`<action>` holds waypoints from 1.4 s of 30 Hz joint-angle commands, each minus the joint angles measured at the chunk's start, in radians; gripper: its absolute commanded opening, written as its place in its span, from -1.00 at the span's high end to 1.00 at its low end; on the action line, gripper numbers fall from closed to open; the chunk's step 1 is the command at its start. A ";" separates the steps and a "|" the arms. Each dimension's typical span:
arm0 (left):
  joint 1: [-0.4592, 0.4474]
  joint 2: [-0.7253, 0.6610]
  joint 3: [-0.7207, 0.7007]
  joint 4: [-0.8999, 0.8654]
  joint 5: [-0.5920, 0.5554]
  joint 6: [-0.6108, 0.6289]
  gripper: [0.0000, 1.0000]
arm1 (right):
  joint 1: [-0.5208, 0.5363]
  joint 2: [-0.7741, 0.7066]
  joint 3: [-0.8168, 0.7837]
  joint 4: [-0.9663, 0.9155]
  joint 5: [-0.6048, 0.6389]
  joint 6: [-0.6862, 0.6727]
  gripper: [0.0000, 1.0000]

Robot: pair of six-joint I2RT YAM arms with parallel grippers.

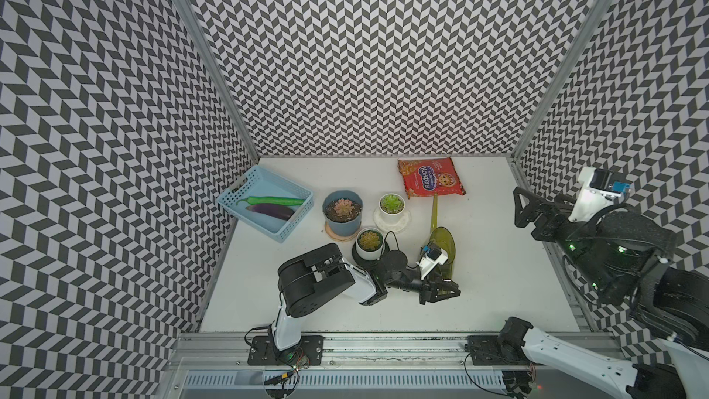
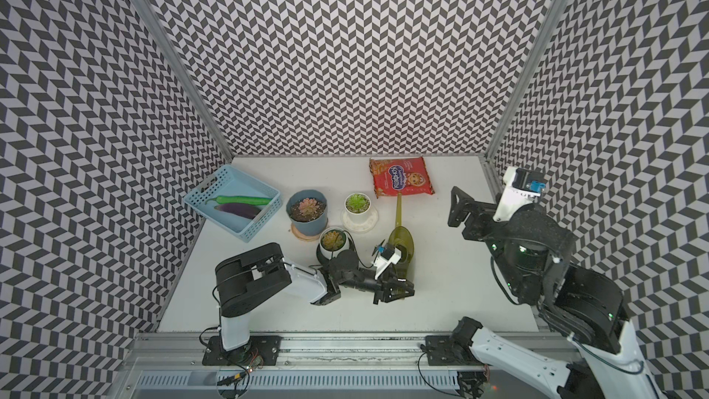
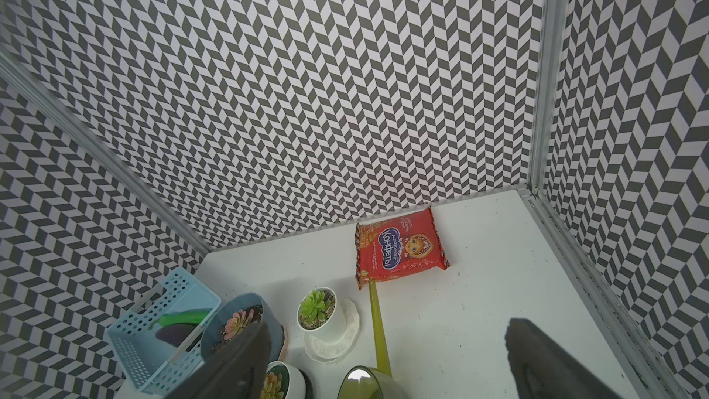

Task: Water the succulent around the soil edge
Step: Place the watering can at the center of the board, then reset both arms

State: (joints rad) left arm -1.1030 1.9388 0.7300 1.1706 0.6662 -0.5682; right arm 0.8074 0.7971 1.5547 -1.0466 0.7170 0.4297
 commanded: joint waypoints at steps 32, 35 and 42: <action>0.262 -1.120 -0.113 -1.029 -0.874 0.351 -1.00 | -0.160 0.057 -0.374 0.626 0.092 -0.052 -0.99; 0.332 -1.141 -0.105 -1.043 -1.041 0.404 -1.00 | -0.309 0.075 -0.436 0.710 0.039 -0.053 -0.99; 0.647 -1.181 -0.235 -0.871 -1.191 0.455 -1.00 | -0.666 0.166 -0.562 0.829 -0.118 0.011 -0.99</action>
State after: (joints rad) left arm -0.5453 0.7887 0.5598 0.2173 -0.4011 -0.1581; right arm 0.2375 0.9493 1.0424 -0.3435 0.6701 0.4126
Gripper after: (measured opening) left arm 0.999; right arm 0.995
